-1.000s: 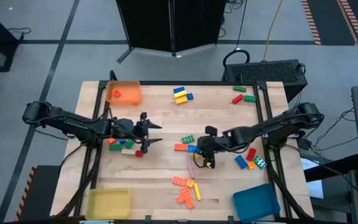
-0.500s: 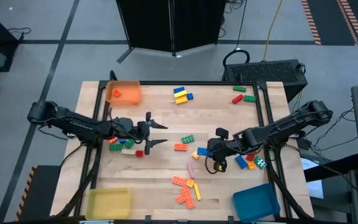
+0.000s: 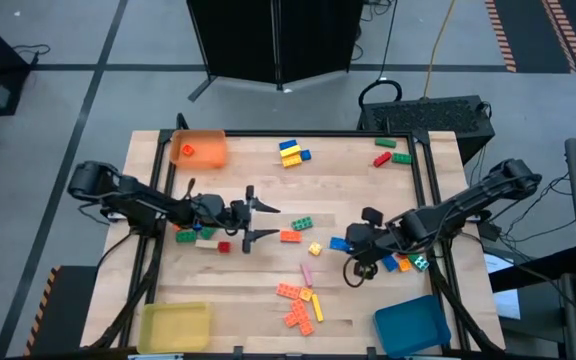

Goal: Sort blocks by size
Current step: Put the blue 8 stud game piece into the blue bin

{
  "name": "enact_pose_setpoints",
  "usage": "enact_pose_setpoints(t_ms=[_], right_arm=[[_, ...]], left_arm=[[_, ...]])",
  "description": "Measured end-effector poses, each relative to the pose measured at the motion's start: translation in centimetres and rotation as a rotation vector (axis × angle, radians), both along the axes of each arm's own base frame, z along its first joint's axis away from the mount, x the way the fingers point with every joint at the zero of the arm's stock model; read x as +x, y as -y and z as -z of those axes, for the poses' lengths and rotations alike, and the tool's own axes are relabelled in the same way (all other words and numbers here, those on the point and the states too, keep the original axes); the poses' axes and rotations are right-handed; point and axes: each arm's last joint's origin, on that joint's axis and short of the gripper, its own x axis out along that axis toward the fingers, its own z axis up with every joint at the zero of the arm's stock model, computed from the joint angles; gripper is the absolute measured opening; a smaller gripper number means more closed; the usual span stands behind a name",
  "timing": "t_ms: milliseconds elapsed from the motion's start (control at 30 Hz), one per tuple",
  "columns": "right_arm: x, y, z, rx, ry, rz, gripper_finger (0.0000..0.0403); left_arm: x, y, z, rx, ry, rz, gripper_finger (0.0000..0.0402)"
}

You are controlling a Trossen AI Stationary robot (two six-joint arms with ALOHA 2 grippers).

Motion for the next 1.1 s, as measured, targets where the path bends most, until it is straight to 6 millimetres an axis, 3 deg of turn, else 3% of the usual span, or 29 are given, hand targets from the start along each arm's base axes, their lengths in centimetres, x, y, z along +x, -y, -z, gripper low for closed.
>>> enact_pose_setpoints(t_ms=[467, 1100], right_arm=[[-3.2, -4.1, 0.2, 0.382, -0.249, 0.033, 0.0135], [-7.6, -8.2, -1.6, 0.652, -0.351, 0.17, 0.0135]], left_arm=[[0.1, -0.3, 0.2, 0.002, -0.013, -0.014, 0.0254], [0.1, -1.0, 0.2, 0.004, -0.017, -0.041, 0.0254]])
